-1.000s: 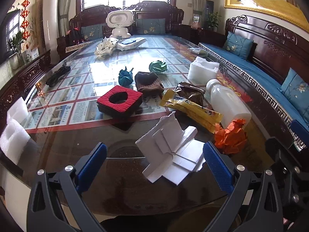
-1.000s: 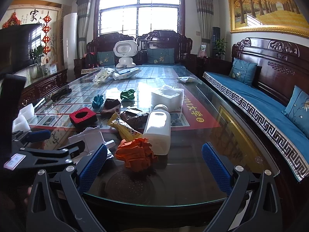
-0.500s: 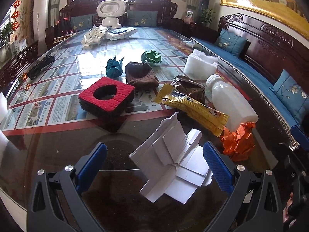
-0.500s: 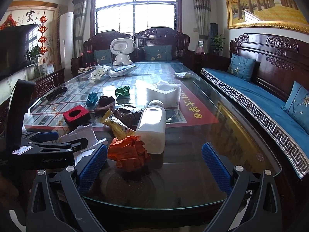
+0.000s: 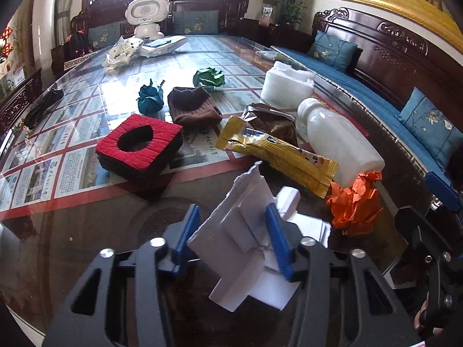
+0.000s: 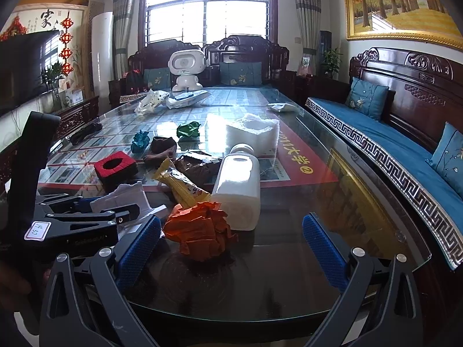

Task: Collect trash
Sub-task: 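Close the right tool on the orange crumpled paper and lift it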

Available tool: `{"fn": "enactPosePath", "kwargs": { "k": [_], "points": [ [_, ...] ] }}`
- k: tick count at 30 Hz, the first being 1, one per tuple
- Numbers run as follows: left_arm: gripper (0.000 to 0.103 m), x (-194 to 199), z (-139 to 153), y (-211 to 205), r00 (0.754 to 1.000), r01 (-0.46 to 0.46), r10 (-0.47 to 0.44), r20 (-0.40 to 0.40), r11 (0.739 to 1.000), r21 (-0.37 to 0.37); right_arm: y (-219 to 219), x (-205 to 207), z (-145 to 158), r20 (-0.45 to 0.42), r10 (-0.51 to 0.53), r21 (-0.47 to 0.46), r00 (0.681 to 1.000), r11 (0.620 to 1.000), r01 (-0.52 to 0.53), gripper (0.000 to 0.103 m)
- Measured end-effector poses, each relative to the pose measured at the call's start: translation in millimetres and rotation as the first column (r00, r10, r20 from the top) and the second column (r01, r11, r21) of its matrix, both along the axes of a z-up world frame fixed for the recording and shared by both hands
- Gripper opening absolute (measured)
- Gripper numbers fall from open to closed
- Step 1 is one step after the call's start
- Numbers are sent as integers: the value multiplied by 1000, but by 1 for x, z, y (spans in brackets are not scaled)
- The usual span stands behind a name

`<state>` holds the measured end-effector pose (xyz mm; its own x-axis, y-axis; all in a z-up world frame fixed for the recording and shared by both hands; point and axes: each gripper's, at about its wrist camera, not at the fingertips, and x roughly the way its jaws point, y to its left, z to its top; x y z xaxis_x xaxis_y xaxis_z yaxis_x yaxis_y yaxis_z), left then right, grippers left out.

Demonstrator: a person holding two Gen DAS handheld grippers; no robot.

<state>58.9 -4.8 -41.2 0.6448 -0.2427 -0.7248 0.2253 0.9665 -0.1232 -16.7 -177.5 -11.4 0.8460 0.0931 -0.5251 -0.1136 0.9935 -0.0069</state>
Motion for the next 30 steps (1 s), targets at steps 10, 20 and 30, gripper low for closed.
{"fn": "enactPosePath", "kwargs": {
  "k": [10,20,30],
  "points": [
    [8,-10,7,-5,998,58,-58,36,998,-20,3,1,0,-2,4,8,1000,1000,-4,95],
    [7,-18,13,2,998,38,-37,52,999,-26,5,7,-7,-43,15,44,999,999,-13,95],
    [7,-20,9,10,999,2,-1,35,1000,-19,22,28,-20,-89,19,15,996,1000,-18,95]
  ]
}}
